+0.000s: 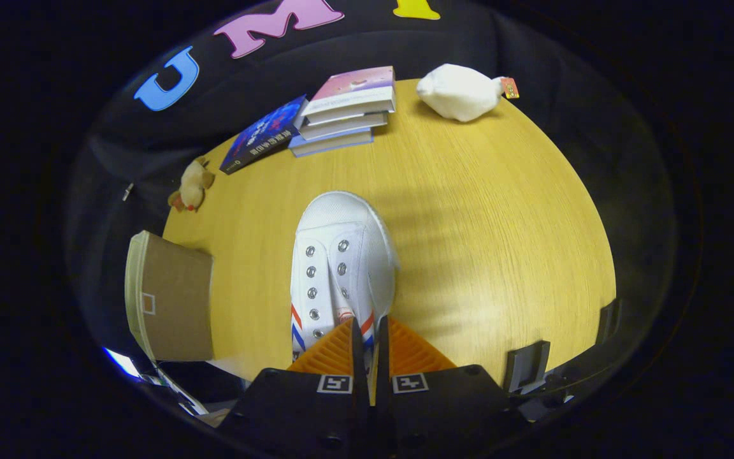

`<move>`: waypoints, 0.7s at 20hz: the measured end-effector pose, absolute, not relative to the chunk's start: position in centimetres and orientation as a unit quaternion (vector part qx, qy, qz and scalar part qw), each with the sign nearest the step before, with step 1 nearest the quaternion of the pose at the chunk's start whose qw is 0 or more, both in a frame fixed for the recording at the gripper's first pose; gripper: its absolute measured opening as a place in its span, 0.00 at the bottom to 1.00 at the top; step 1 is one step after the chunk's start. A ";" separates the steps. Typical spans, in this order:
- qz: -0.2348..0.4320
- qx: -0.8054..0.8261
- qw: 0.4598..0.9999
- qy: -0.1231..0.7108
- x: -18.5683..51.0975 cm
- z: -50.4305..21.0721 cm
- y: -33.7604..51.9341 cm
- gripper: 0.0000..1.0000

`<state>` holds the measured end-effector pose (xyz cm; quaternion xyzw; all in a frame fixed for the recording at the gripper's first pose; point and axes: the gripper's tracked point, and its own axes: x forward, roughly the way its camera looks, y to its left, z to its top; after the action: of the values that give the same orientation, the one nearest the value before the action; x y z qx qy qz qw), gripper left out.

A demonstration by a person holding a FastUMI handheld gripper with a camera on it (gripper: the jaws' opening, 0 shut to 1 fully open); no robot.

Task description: Open the storage box then place both shoes into the box .Put the left shoe in first, then the right shoe, with the right side of both shoes facing outward in a uniform manner.

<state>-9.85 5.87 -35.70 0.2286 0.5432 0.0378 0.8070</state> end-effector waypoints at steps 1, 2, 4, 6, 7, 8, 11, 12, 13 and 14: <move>0.043 0.232 0.814 0.532 -9.1 -34.0 6.8 0.08; 0.050 0.234 0.820 0.520 -8.3 -32.2 7.7 0.08; 0.067 0.237 0.833 0.495 -6.7 -28.3 10.2 0.08; 0.085 0.245 0.840 0.477 -5.4 -24.8 12.9 0.08; 0.094 0.250 0.842 0.469 -4.9 -23.2 14.4 0.08; 0.104 0.254 0.843 0.463 -4.7 -21.7 15.9 0.08; 0.133 0.259 0.844 0.451 -3.9 -18.2 20.5 0.08; 0.139 0.258 0.843 0.451 -3.9 -17.5 21.8 0.08; 0.146 0.256 0.842 0.452 -3.9 -16.9 23.2 0.08; 0.152 0.255 0.839 0.456 -4.0 -16.3 24.6 0.08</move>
<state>-4.01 24.65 -16.34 0.2551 0.4555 0.1516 0.8393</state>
